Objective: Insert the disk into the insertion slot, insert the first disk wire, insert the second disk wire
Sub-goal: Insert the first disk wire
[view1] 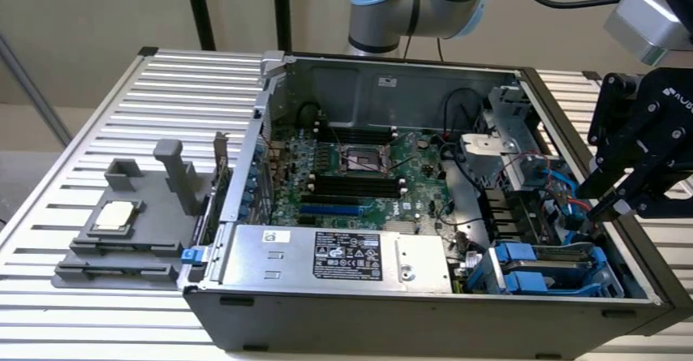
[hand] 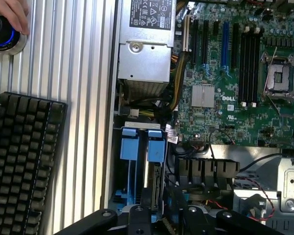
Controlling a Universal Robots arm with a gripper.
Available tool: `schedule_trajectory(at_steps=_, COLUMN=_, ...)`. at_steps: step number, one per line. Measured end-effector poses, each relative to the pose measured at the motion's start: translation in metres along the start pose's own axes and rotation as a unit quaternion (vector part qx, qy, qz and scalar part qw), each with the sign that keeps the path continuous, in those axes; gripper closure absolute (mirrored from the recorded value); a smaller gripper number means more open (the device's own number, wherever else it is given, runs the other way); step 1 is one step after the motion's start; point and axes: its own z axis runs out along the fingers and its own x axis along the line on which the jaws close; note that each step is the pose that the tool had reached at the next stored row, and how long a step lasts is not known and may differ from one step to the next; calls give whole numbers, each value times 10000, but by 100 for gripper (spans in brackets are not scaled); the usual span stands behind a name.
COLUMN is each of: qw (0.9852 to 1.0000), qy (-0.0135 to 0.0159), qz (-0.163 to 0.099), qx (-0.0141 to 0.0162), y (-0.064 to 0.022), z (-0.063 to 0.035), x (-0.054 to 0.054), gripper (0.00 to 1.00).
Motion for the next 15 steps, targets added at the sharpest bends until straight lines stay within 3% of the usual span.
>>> schedule_trajectory(at_steps=7, qw=10000, qy=1, qz=2, qx=-1, y=-14, z=-1, x=1, gripper=69)
schedule_trajectory(at_steps=11, qw=10000, qy=-3, qz=2, qx=-34, y=-165, z=30, x=3, gripper=69)
schedule_trajectory(at_steps=15, qw=10000, qy=-1, qz=2, qx=-36, y=-261, z=101, x=-22, gripper=69)
